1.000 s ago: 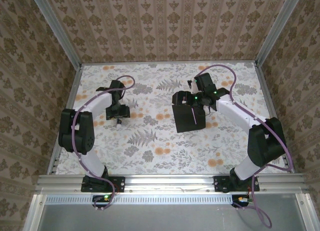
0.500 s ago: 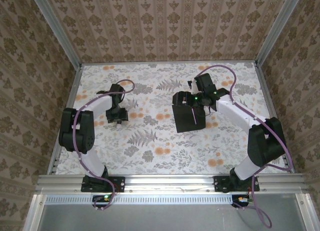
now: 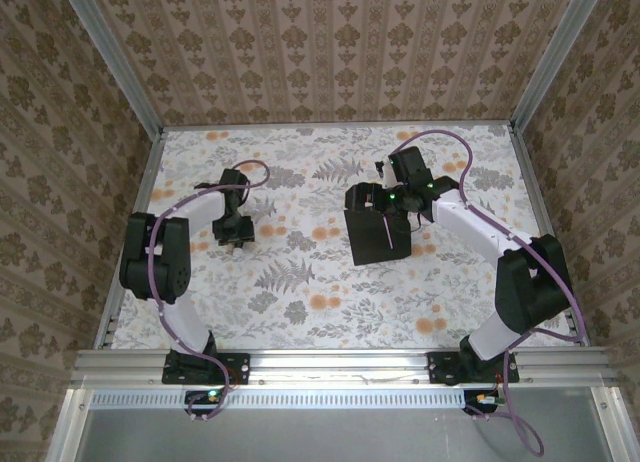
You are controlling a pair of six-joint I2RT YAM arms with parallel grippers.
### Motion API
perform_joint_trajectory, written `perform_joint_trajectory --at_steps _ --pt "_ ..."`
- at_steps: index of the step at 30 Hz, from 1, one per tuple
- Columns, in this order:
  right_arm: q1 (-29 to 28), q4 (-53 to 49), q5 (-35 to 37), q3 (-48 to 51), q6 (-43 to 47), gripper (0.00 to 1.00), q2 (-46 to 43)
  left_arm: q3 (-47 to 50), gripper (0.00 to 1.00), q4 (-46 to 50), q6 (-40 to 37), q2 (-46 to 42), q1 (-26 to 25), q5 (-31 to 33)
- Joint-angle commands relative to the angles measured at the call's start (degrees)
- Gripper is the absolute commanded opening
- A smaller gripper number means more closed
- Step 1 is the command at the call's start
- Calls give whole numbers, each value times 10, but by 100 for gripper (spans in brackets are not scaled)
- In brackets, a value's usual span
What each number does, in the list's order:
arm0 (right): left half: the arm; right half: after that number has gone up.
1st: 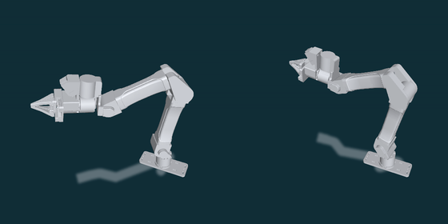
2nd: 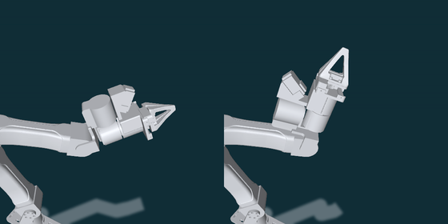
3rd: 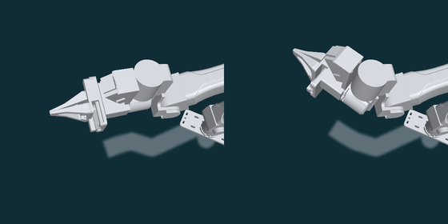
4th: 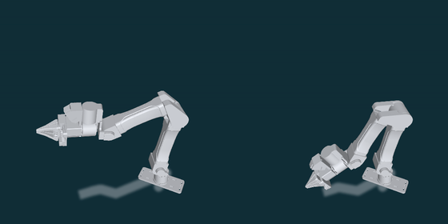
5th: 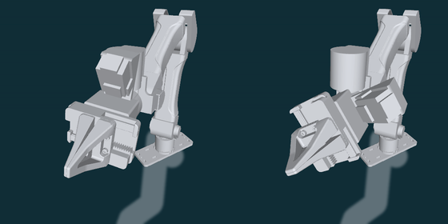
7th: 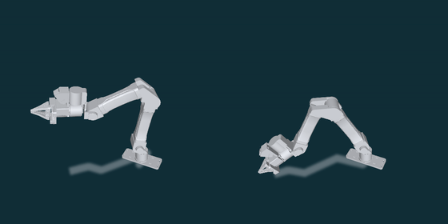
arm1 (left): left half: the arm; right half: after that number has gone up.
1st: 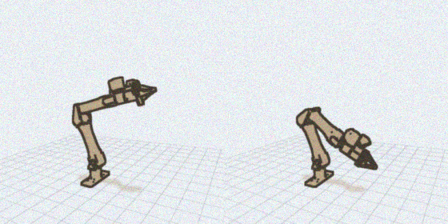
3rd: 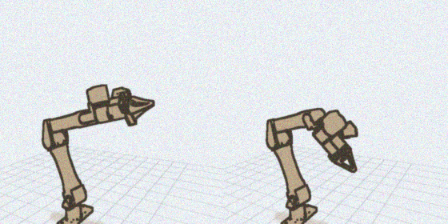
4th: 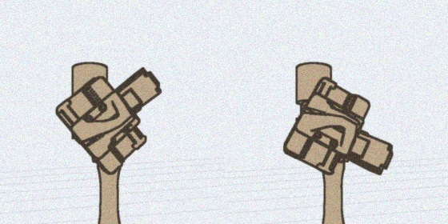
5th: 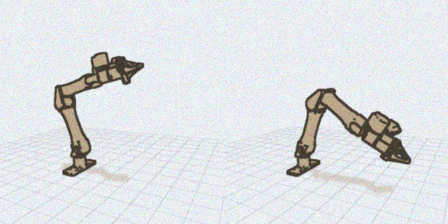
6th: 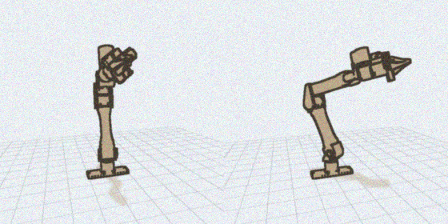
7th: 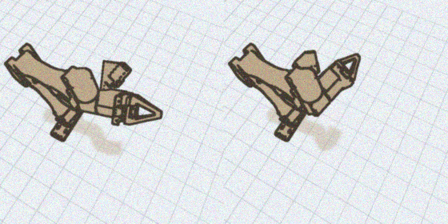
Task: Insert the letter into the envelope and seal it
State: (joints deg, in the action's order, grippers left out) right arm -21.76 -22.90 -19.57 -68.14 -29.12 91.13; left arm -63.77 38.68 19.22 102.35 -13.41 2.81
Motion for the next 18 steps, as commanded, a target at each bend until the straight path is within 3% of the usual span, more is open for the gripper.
perform_joint_trajectory --at_steps 1,18 --pt "3 -14 18 12 5 100 7 0 44 -2 -6 5 5 -4" --pt "6 -13 19 18 6 100 4 3 34 -7 -4 13 5 -12"
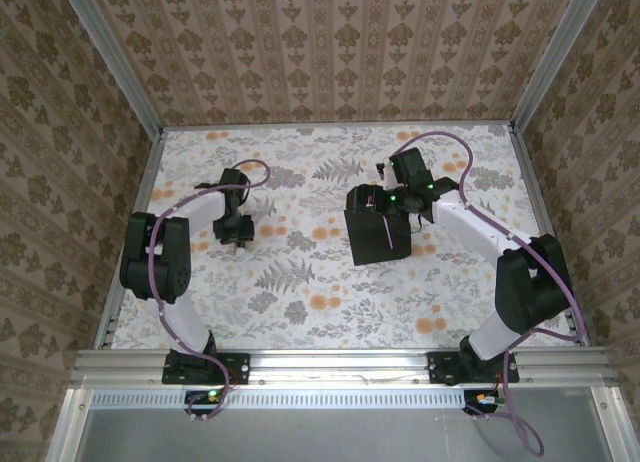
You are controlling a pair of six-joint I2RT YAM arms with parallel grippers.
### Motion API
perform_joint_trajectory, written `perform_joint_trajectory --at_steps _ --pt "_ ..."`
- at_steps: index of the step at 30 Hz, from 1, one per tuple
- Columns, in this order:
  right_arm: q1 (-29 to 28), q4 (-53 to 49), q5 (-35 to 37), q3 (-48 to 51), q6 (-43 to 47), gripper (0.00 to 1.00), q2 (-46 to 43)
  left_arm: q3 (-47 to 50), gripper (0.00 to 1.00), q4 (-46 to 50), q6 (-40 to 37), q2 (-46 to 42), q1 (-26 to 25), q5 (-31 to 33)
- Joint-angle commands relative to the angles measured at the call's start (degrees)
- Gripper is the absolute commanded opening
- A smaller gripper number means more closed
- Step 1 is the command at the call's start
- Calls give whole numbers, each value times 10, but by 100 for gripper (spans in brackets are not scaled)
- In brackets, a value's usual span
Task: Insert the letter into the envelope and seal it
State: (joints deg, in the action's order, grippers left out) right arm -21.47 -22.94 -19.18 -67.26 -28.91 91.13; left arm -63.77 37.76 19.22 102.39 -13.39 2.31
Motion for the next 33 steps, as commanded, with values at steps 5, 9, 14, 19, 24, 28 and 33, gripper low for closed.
perform_joint_trajectory --at_steps 5,9,14,19,24,28,33 --pt "4 -12 16 12 4 100 0 0 30 1 -4 17 3 -12" --pt "6 -12 16 15 5 100 -2 -1 28 1 -5 17 1 -12" --pt "8 -12 16 14 5 100 -4 -7 18 4 -11 14 -3 -15" --pt "9 -12 15 15 6 100 -3 -14 18 6 -15 20 -5 -13" --pt "10 -12 15 17 6 100 -3 -19 18 7 -17 24 -7 -16" --pt "10 -12 14 16 7 100 -2 -21 21 7 -20 27 -6 -14" --pt "11 -14 13 12 8 100 0 -23 32 6 -15 35 -6 -15"
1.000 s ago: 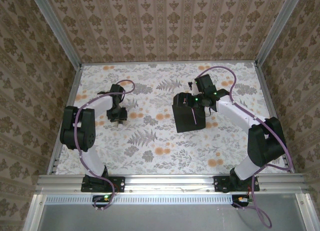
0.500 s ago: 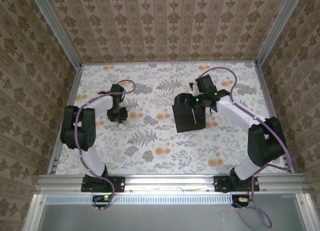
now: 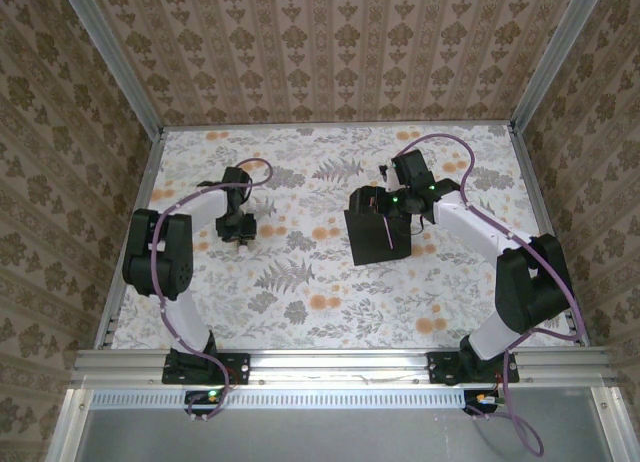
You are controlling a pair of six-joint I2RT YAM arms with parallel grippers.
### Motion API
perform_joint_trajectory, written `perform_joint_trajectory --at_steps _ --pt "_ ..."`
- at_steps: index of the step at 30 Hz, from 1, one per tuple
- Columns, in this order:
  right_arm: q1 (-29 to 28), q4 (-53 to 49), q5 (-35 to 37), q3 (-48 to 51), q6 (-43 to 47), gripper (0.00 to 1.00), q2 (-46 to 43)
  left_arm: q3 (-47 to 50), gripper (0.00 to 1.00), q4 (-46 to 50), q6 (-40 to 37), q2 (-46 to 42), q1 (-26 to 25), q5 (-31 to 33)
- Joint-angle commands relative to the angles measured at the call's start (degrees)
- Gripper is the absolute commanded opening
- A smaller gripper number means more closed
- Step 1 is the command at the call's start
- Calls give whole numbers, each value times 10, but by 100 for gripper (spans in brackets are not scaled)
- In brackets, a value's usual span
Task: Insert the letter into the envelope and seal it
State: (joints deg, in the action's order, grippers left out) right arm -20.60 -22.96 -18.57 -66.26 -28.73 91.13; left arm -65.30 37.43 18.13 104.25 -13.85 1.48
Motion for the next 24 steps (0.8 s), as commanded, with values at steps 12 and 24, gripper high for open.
perform_joint_trajectory --at_steps 12,24 --pt "4 -17 7 0 7 100 0 -34 41 23 -6 21 -2 0" --pt "6 -19 9 6 8 100 -4 -34 35 22 -6 31 -2 -3"
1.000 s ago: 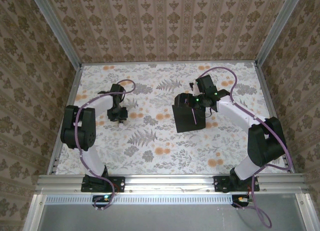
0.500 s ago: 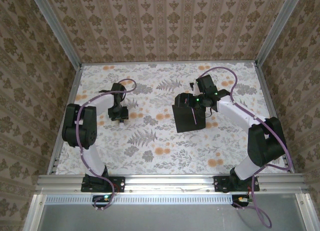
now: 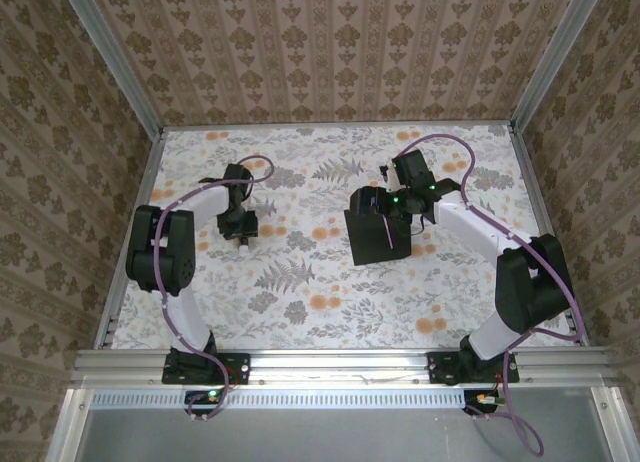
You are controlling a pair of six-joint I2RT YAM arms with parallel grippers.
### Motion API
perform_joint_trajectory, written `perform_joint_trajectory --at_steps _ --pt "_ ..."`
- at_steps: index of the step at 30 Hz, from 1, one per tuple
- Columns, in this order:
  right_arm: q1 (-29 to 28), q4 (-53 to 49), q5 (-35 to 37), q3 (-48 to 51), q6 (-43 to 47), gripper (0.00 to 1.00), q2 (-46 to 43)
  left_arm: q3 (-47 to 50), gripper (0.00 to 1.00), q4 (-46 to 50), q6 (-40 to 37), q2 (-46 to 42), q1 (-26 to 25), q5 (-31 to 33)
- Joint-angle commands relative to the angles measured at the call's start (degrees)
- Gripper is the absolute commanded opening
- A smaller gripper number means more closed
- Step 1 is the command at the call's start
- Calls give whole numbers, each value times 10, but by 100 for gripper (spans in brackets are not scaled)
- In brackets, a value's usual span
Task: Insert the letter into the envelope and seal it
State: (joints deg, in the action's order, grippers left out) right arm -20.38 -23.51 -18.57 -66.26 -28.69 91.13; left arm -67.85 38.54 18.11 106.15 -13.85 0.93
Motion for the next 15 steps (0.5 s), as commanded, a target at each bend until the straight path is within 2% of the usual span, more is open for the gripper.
perform_joint_trajectory --at_steps 1,9,15 --pt "4 -13 9 5 8 100 -4 -9 34 11 -6 12 -2 2" --pt "6 -13 10 8 8 100 -8 -3 28 9 -6 10 -3 -2" --pt "8 -14 10 10 8 100 -12 -7 18 8 -16 6 -8 -13"
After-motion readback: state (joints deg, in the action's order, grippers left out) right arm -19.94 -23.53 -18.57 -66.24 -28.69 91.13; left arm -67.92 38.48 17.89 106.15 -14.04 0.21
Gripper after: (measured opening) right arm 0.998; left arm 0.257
